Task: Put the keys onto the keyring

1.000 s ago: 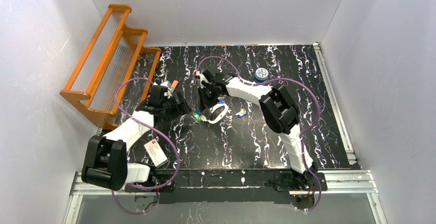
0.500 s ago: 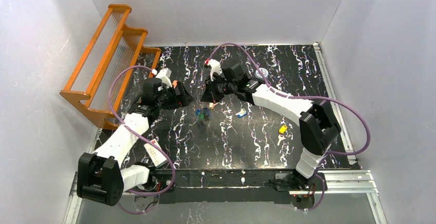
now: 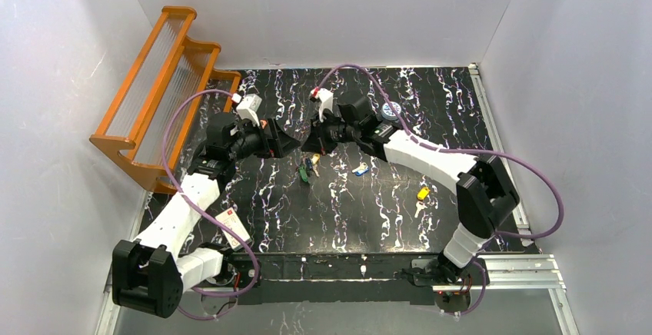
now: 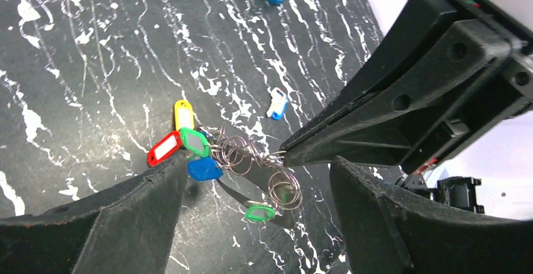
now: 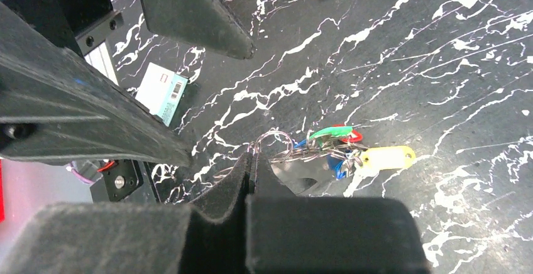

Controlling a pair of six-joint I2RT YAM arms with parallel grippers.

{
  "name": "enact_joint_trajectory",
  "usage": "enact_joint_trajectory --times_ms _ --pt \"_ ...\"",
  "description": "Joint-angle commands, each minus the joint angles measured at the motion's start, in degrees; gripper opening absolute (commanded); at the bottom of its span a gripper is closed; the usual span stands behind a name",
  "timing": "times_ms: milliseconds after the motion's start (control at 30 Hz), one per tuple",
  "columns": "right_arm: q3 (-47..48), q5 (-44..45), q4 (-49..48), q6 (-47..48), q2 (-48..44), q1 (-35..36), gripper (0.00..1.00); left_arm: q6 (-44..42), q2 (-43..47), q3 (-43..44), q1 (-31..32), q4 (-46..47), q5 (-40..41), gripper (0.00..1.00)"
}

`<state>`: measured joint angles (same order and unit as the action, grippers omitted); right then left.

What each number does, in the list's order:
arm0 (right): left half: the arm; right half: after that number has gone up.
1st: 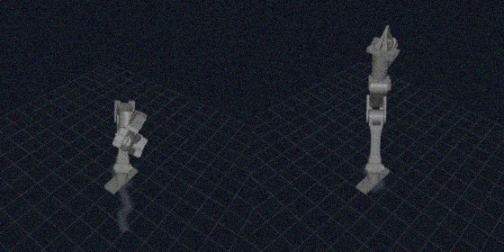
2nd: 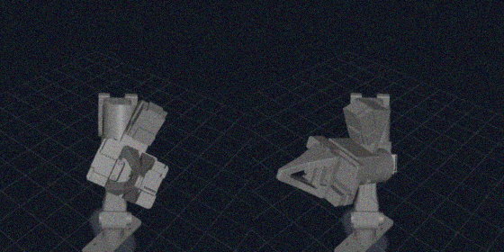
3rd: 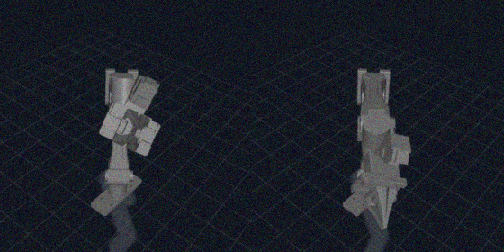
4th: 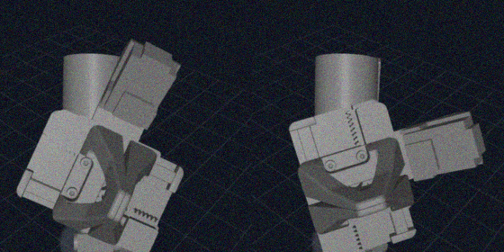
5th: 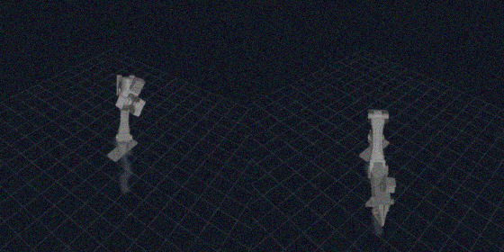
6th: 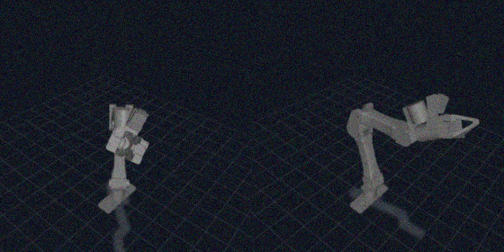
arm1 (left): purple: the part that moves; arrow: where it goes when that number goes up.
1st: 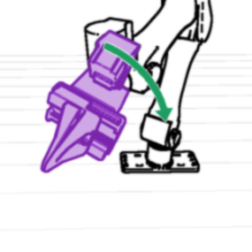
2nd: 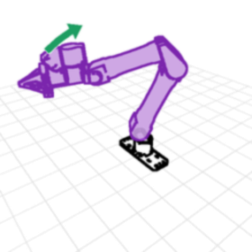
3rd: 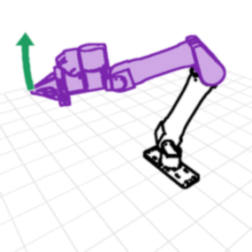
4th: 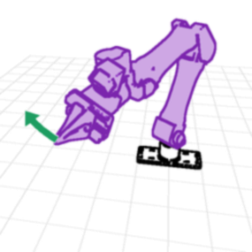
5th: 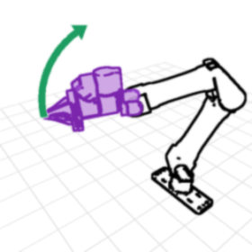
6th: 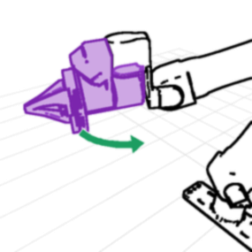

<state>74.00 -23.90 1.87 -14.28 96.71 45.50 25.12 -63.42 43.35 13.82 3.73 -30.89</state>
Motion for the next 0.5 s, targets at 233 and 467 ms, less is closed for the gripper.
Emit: enact_joint_trajectory --times_ms 233,467 --pt "-14.8 -2.1 -14.4 5.7 -8.1 -0.4 0.01 -1.0 1.2 1.3 -0.3 3.6 -6.2 0.80" --pt "-21.5 -4.7 -18.4 4.9 -9.1 -0.4 0.01 0.0 2.0 -1.3 -0.2 7.3 -9.1 0.79"
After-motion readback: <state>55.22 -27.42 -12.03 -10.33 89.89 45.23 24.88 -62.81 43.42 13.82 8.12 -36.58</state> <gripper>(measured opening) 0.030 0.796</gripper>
